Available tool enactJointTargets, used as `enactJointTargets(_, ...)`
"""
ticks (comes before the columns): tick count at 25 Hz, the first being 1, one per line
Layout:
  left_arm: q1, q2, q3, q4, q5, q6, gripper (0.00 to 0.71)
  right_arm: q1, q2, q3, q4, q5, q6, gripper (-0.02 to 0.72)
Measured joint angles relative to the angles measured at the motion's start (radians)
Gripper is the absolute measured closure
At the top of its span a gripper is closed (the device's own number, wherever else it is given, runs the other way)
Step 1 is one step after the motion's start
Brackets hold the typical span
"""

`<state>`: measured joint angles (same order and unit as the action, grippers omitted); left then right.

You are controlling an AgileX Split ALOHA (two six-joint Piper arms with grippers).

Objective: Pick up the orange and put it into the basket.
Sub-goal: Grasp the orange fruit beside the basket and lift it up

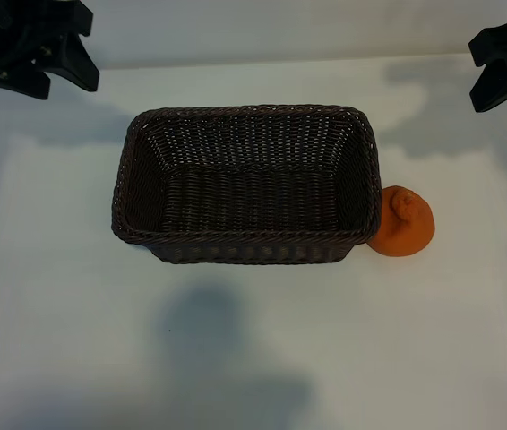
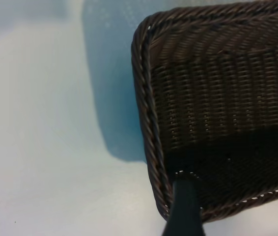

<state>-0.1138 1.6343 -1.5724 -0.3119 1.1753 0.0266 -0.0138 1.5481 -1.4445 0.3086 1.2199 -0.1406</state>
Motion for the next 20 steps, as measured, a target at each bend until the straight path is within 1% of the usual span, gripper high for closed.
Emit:
enactJointTargets(5, 0.0, -0.075, 0.061, -0.004, 0.0, 0.003, 0.136, 0.0, 0.0, 0.0, 0.0, 0.0, 0.0, 0.27)
enactJointTargets(8, 0.0, -0.112, 0.143, -0.007, 0.0, 0.011, 0.136, 0.0, 0.0, 0.0, 0.0, 0.0, 0.0, 0.27)
enactJointTargets(14, 0.0, -0.182, 0.299, -0.091, 0.0, 0.065, 0.136, 0.0, 0.0, 0.0, 0.0, 0.0, 0.0, 0.27)
enactJointTargets(20, 0.0, -0.19, 0.426, -0.111, -0.003, 0.077, 0.136, 0.0, 0.0, 0.0, 0.0, 0.0, 0.001, 0.27)
